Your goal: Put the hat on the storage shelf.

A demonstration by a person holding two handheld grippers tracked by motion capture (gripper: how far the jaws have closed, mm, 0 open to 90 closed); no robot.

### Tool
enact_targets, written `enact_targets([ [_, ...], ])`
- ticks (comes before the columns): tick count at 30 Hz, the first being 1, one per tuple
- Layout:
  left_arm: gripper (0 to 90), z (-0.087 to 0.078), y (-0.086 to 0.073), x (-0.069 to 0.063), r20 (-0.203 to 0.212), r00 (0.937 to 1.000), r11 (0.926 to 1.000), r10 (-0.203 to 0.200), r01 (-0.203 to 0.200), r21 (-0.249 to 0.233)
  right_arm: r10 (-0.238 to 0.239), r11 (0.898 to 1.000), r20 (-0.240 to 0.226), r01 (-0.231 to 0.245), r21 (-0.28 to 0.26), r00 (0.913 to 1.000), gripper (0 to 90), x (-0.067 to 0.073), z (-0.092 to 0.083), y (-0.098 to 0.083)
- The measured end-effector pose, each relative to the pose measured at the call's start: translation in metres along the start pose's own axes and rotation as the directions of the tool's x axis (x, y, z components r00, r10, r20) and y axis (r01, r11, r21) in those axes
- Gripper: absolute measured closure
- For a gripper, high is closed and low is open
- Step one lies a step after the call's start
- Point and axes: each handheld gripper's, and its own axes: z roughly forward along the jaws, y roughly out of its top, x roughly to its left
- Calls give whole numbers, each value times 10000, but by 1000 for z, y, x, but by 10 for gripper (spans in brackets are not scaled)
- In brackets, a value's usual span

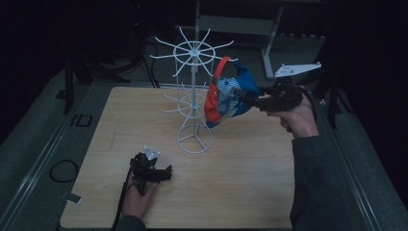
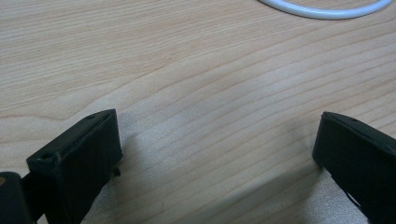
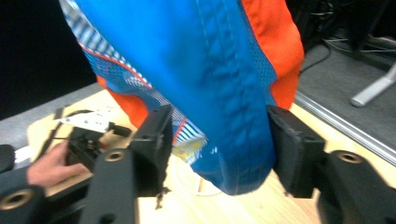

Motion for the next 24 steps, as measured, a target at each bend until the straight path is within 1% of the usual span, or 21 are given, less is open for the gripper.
enact_targets([
  [2, 14, 0, 0, 0, -4, 10000, 10000, -2, 2, 0, 29, 10000, 190, -29, 28, 9998, 347, -1, 0, -2],
  [4, 14, 0, 0, 0, 9, 10000, 10000, -2, 2, -7, 54, 10000, 268, -54, 8, 9996, 300, -2, -1, -4],
  [8, 14, 0, 0, 0, 8, 10000, 10000, 24, -24, 7, 70, 9999, 546, -75, 75, 9985, 246, -3, -1, -8],
  [11, 14, 0, 0, 0, -2, 10000, 10000, -2, 2, -4, 149, 9998, 619, -156, 101, 9980, 205, -4, -1, -11],
  [15, 14, 0, 0, 0, -4, 10000, 10000, -49, 49, -44, 255, 9994, 829, -275, 230, 9962, 188, -7, 0, -15],
  [24, 14, 0, 0, 0, -7, 10000, 10000, -40, 40, -38, 493, 9985, 885, -512, 196, 9949, 185, -11, -3, -19],
])
